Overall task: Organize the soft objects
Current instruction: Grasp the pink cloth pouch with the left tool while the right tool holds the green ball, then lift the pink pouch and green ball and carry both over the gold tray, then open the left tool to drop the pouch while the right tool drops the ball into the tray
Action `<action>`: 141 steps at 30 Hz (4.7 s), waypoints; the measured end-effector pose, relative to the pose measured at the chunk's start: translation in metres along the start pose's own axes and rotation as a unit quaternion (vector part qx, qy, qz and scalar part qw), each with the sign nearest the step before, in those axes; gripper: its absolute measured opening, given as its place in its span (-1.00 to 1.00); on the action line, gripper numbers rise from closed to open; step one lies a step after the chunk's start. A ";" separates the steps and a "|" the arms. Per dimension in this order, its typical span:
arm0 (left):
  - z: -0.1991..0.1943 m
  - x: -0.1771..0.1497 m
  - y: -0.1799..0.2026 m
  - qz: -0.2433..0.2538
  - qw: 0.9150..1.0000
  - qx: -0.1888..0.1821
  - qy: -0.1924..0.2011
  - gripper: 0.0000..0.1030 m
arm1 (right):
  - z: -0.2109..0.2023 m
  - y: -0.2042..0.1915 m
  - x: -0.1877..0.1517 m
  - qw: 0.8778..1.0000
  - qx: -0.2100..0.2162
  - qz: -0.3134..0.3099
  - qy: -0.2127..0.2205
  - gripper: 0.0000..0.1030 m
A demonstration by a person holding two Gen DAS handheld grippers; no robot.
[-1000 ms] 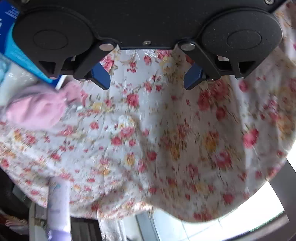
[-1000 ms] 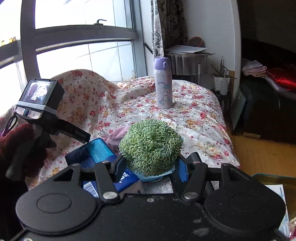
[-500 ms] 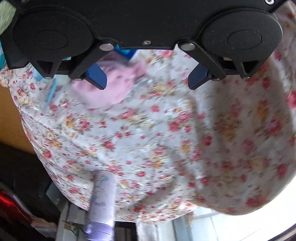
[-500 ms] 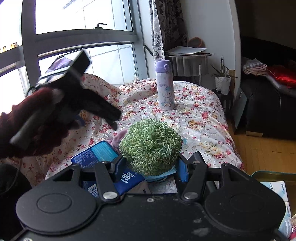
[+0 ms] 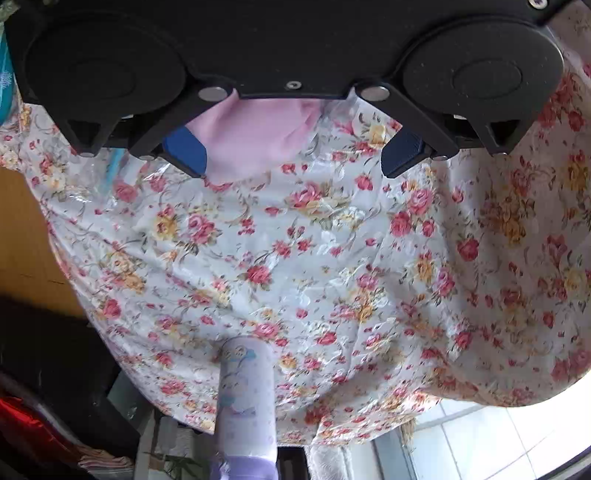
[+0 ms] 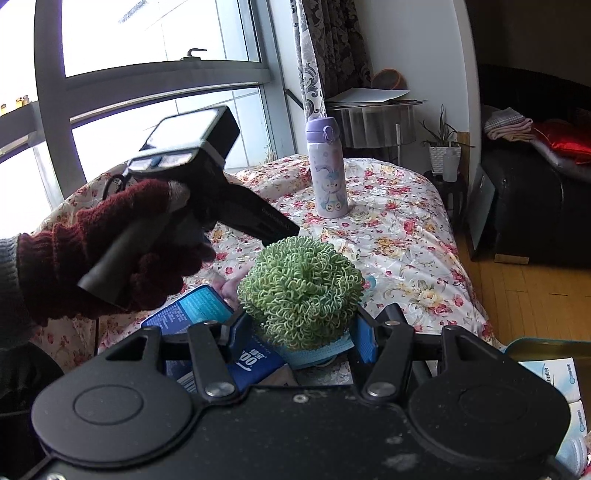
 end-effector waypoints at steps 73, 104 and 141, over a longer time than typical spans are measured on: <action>-0.072 -0.116 -0.136 -0.148 0.985 0.037 -0.080 0.08 | -0.011 -0.039 -0.038 0.999 0.030 -0.009 -0.030 0.11; -0.162 -0.161 0.087 0.104 0.991 -0.089 0.010 0.08 | -0.144 0.053 -0.095 0.971 -0.174 0.162 0.002 0.11; -0.125 -0.108 0.315 0.225 0.962 -0.158 -0.007 0.10 | -0.145 0.278 -0.108 0.840 -0.385 0.381 0.013 0.15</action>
Point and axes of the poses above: each gripper's, at about its wrist camera, not at the fingertips, and z roughly the way its jaws point, y to its right, x to its top, the point moved 7 cm from there along z, roughly the way its jaws point, and after that the axes turned 5 degrees about -y, right-handed, at the moved point
